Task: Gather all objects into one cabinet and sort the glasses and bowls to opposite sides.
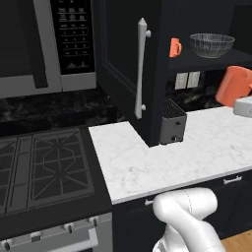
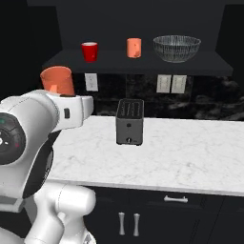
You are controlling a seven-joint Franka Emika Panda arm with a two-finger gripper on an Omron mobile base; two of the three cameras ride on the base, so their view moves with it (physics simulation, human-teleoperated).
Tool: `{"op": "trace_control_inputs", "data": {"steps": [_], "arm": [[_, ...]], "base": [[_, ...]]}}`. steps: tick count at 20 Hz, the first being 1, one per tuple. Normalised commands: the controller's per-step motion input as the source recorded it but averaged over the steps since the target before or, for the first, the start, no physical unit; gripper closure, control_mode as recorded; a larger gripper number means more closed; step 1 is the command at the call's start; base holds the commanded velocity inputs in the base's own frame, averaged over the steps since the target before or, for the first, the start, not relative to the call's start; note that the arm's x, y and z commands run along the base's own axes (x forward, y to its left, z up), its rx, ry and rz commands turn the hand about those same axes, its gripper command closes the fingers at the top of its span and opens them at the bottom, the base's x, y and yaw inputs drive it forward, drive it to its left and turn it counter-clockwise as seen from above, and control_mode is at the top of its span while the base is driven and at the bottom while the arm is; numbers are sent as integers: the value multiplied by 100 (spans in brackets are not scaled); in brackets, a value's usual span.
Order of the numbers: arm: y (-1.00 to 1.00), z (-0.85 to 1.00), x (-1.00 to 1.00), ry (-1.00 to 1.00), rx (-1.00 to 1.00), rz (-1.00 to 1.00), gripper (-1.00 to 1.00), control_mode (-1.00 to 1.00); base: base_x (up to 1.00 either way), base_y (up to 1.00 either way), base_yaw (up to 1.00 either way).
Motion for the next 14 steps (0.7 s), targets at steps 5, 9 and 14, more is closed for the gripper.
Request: {"op": "trace_control_inputs", "data": {"steps": [5, 9, 14], "arm": [[0, 0, 33, 0, 0, -1, 100, -100], [-10, 0, 72, 12, 4, 0, 100, -100], [-9, 0, 67, 13, 1, 0, 100, -100]], "base": [[0, 0, 0], [0, 0, 0], [0, 0, 0]]}}
